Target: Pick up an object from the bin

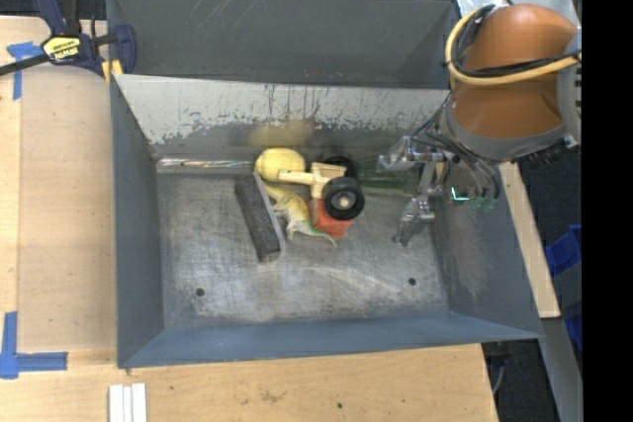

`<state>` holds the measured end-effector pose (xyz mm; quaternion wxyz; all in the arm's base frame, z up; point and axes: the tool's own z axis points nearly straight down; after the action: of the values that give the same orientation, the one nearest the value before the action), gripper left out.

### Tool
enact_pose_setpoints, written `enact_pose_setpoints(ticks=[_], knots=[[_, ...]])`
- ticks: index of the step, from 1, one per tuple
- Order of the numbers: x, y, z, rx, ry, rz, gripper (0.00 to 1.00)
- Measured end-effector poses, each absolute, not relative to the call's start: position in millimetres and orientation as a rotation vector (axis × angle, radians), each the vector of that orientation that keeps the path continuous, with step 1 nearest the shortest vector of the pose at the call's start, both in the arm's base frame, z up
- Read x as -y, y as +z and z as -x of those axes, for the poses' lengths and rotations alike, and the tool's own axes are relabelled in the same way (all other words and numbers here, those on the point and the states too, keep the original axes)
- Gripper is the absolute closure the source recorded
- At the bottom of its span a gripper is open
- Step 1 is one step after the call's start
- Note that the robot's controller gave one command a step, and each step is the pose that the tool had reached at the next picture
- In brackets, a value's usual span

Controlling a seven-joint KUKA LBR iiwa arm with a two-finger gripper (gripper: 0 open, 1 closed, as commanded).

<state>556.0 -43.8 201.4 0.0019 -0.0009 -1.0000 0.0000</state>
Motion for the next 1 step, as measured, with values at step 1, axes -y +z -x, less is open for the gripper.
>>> enact_pose_setpoints(ticks=[1], knots=[[43.8, 205.1, -557.7, 3.145, 0.001, 0.001, 0.00]])
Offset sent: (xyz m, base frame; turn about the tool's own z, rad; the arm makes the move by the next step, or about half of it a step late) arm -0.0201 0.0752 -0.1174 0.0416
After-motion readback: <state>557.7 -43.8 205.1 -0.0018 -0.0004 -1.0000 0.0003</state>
